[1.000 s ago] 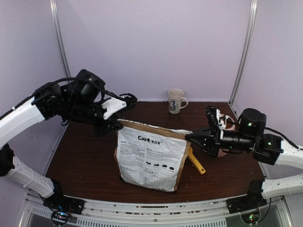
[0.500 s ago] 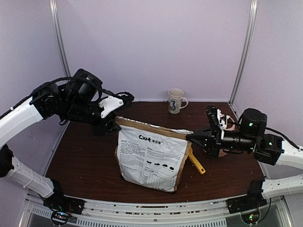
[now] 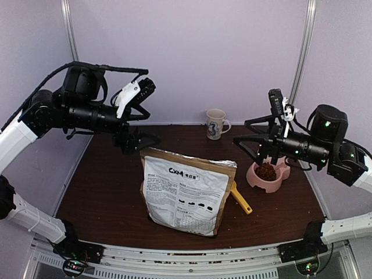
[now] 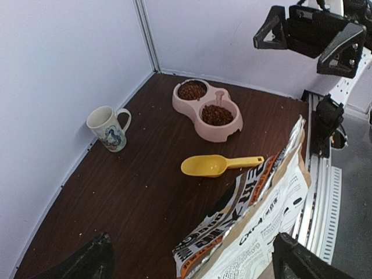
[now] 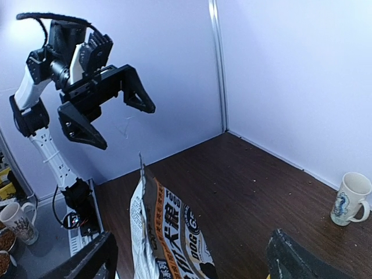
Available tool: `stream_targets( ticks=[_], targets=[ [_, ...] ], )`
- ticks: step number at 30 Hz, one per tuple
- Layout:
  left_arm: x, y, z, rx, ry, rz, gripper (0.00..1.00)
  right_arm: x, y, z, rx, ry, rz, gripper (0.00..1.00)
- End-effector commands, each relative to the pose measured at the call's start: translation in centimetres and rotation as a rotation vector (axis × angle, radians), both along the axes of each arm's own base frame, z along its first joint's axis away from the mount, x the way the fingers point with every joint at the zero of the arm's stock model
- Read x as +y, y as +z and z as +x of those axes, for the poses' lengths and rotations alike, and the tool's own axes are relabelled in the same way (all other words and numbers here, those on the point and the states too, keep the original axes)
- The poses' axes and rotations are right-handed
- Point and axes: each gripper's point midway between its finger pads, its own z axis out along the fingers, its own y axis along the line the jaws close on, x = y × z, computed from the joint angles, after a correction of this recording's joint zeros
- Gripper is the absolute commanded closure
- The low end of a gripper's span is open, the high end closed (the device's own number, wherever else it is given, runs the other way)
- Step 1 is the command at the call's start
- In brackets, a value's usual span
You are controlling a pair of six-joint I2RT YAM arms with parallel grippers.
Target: Serve the pet food
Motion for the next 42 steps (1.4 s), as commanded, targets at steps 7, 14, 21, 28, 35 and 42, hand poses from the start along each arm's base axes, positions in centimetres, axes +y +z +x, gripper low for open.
stream_targets(
  ticks=[7,14,21,28,35,42],
  targets=[
    [2.2,1.0,10.3,0.107,0.342,-0.206,0.02,-5.6,-3.0,7.9,0.261,-0.434,-0.101,0.08],
    [12.0,-5.5,17.9,0.208,0.691,-0.303,0.02,-14.0,-10.2,12.6,0.443,-0.694,-0.108,0.06],
    [27.6,-11.6,18.8,0.165,1.151,-0.432,0.02,-24.4,-15.1,13.6,0.501,-0.961,-0.06,0.06],
    [36.4,-16.6,13.9,-0.048,1.513,-0.348,0.02,-31.2,-16.0,12.3,0.317,-1.18,0.044,0.06],
    [36.6,-18.5,12.6,-0.272,1.448,-0.295,0.02,-32.8,-17.3,11.1,0.018,-1.259,0.147,0.06],
    [36.2,-18.4,15.8,-0.334,1.391,-0.256,0.02,-33.3,-18.3,12.3,-0.079,-1.272,0.184,0.07]
  ],
)
